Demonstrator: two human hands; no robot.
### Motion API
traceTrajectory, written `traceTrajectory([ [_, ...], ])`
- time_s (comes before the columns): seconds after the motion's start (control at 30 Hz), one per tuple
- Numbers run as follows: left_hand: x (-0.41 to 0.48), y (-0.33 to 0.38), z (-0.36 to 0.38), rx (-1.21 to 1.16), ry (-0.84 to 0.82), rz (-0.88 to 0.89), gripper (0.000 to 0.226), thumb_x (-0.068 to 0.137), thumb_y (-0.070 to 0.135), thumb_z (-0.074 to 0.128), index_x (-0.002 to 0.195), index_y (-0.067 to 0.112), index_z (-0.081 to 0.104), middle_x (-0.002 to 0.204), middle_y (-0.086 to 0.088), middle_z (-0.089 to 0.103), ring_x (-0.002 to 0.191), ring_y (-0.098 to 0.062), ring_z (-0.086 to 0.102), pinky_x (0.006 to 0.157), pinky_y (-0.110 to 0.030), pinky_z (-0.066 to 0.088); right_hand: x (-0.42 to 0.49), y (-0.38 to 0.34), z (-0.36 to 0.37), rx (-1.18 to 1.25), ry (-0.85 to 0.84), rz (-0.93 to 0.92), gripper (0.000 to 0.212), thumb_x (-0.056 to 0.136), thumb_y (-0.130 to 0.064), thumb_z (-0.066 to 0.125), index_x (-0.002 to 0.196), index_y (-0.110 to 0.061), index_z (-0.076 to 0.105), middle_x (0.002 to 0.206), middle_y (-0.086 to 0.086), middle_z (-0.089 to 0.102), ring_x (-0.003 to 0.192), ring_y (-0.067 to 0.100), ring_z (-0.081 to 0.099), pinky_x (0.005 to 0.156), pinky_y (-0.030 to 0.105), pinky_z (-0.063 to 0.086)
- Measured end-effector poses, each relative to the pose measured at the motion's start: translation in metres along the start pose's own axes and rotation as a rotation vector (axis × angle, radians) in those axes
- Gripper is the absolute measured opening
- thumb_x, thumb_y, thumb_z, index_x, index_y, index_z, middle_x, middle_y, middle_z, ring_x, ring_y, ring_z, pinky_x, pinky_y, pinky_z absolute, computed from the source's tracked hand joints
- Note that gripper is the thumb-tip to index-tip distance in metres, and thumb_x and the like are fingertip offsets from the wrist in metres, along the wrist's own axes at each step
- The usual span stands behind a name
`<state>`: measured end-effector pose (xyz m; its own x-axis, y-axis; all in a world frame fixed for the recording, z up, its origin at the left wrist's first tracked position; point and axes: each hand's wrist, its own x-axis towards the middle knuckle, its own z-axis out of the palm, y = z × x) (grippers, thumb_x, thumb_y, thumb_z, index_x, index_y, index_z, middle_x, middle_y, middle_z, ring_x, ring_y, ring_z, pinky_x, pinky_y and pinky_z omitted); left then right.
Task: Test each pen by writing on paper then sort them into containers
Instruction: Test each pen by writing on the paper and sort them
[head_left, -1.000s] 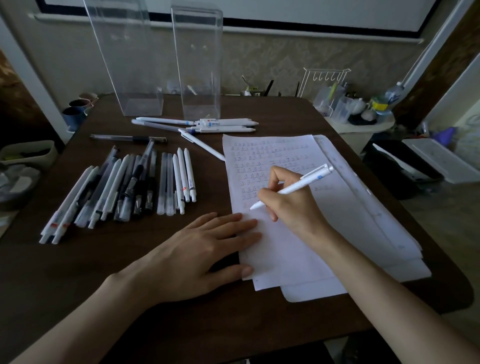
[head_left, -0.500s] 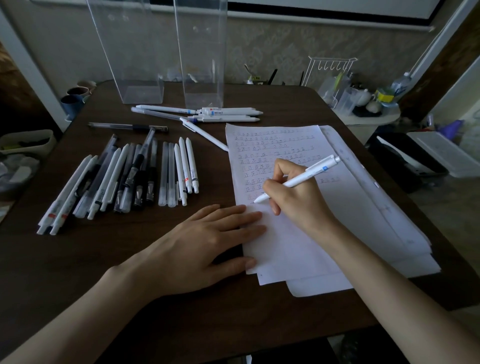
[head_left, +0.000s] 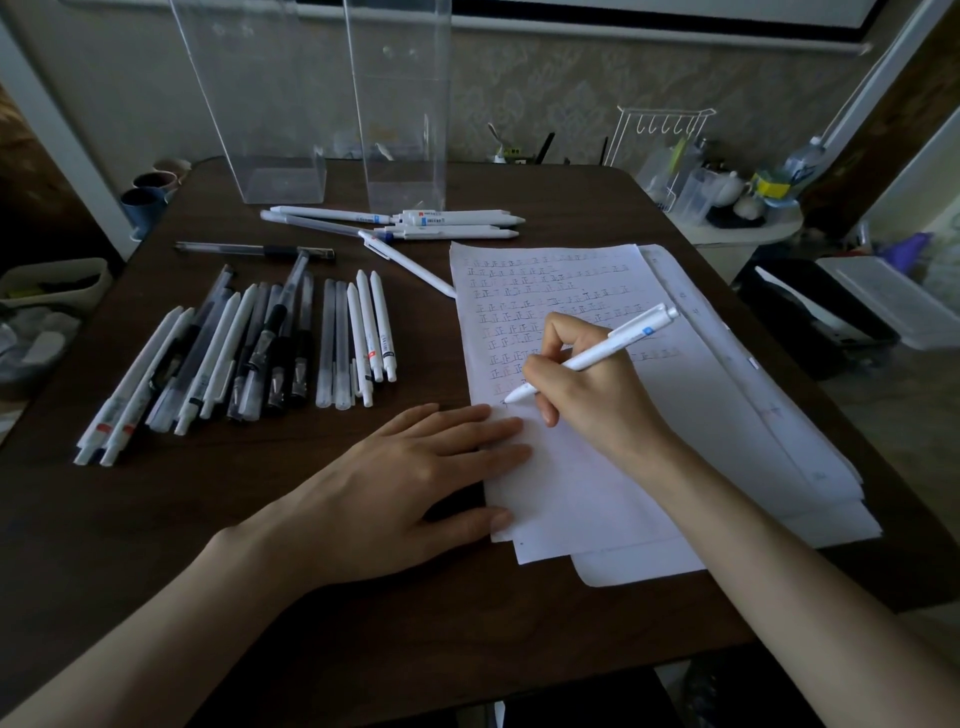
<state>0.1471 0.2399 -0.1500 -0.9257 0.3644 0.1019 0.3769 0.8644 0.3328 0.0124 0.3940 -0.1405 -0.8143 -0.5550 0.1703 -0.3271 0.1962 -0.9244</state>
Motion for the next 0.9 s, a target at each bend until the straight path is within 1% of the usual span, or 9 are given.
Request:
traceTrajectory([
  [0.17, 0.001, -0.001, 0.000, 0.011, -0.006, -0.003, 0.058, 0.092, 0.064, 0.025, 0.144, 0.039, 0.026, 0.153, 0.017, 0.020, 0.141, 0.001, 0.007, 0.112, -0.030, 0.007, 0.000, -0.001, 0.001, 0.010, -0.022, 0.021, 0.024, 0.069, -0.011, 0.049, 0.054, -0.019, 0.033, 0.035, 0.001, 0.039, 0.039, 0.015, 0.037, 0.047, 0.025, 0.034],
  [0.27, 0.001, 0.000, 0.001, 0.003, 0.008, 0.001, 0.058, 0.092, 0.063, 0.027, 0.144, 0.038, 0.027, 0.152, 0.017, 0.022, 0.141, 0.001, 0.009, 0.112, -0.033, 0.012, 0.000, -0.001, 0.002, 0.008, -0.054, 0.021, 0.023, 0.070, -0.011, 0.049, 0.054, -0.019, 0.033, 0.037, 0.003, 0.040, 0.042, 0.018, 0.037, 0.050, 0.031, 0.034],
  [0.4, 0.001, -0.001, 0.000, -0.005, 0.009, 0.001, 0.058, 0.091, 0.063, 0.028, 0.144, 0.038, 0.028, 0.152, 0.017, 0.022, 0.141, 0.000, 0.010, 0.113, -0.032, 0.013, -0.001, -0.001, 0.001, 0.054, 0.009, 0.027, 0.024, 0.070, -0.012, 0.049, 0.057, -0.017, 0.029, 0.041, -0.003, 0.028, 0.043, 0.017, 0.029, 0.043, 0.026, 0.024],
  [0.47, 0.001, -0.001, 0.000, -0.012, 0.022, 0.004, 0.057, 0.091, 0.062, 0.029, 0.143, 0.037, 0.031, 0.151, 0.017, 0.024, 0.140, 0.001, 0.012, 0.112, -0.031, 0.013, -0.001, -0.002, -0.001, 0.061, 0.008, 0.013, 0.029, 0.078, -0.011, 0.055, 0.060, -0.015, 0.033, 0.040, 0.000, 0.035, 0.042, 0.016, 0.034, 0.044, 0.027, 0.028],
  [0.53, 0.001, -0.001, -0.001, -0.017, 0.064, 0.009, 0.053, 0.092, 0.058, 0.033, 0.139, 0.033, 0.042, 0.147, 0.015, 0.035, 0.138, 0.000, 0.022, 0.111, -0.031, 0.023, -0.002, -0.005, -0.002, 0.079, 0.000, -0.001, 0.028, 0.089, -0.019, 0.061, 0.068, -0.011, 0.044, 0.042, 0.004, 0.051, 0.045, 0.017, 0.046, 0.047, 0.025, 0.037],
  [0.6, 0.000, -0.002, -0.004, -0.035, 0.144, -0.010, 0.047, 0.092, 0.052, 0.038, 0.128, 0.028, 0.055, 0.136, 0.012, 0.050, 0.128, 0.001, 0.038, 0.104, -0.032, 0.038, -0.002, -0.006, -0.001, 0.082, -0.014, -0.004, 0.025, 0.088, -0.029, 0.063, 0.077, -0.009, 0.052, 0.053, 0.008, 0.062, 0.052, 0.018, 0.054, 0.054, 0.027, 0.045],
  [0.7, 0.000, -0.004, -0.011, -0.072, 0.278, -0.077, 0.047, 0.088, 0.056, 0.043, 0.120, 0.025, 0.059, 0.117, 0.012, 0.061, 0.110, 0.001, 0.052, 0.091, -0.033, 0.050, -0.002, -0.003, -0.001, 0.037, -0.052, -0.049, 0.009, 0.085, -0.016, 0.068, 0.092, -0.017, 0.062, 0.081, 0.006, 0.069, 0.075, 0.018, 0.064, 0.072, 0.037, 0.053],
  [0.8, -0.001, -0.005, -0.013, -0.273, 0.301, -0.160, 0.064, 0.077, 0.066, 0.053, 0.131, 0.034, 0.041, 0.117, 0.015, 0.059, 0.110, 0.001, 0.053, 0.090, -0.032, 0.051, -0.001, 0.001, 0.000, -0.055, -0.091, -0.077, 0.042, 0.087, 0.001, 0.055, 0.117, -0.028, 0.061, 0.106, 0.003, 0.065, 0.089, 0.023, 0.056, 0.071, 0.026, 0.048],
  [0.9, -0.001, -0.004, -0.011, -0.286, 0.260, -0.104, 0.072, 0.074, 0.065, 0.058, 0.137, 0.038, 0.035, 0.123, 0.015, 0.055, 0.114, 0.001, 0.050, 0.094, -0.024, 0.046, 0.000, 0.001, 0.001, -0.048, -0.138, -0.058, 0.043, 0.089, -0.007, 0.053, 0.124, -0.032, 0.058, 0.114, 0.003, 0.063, 0.092, 0.017, 0.055, 0.074, 0.018, 0.044],
])
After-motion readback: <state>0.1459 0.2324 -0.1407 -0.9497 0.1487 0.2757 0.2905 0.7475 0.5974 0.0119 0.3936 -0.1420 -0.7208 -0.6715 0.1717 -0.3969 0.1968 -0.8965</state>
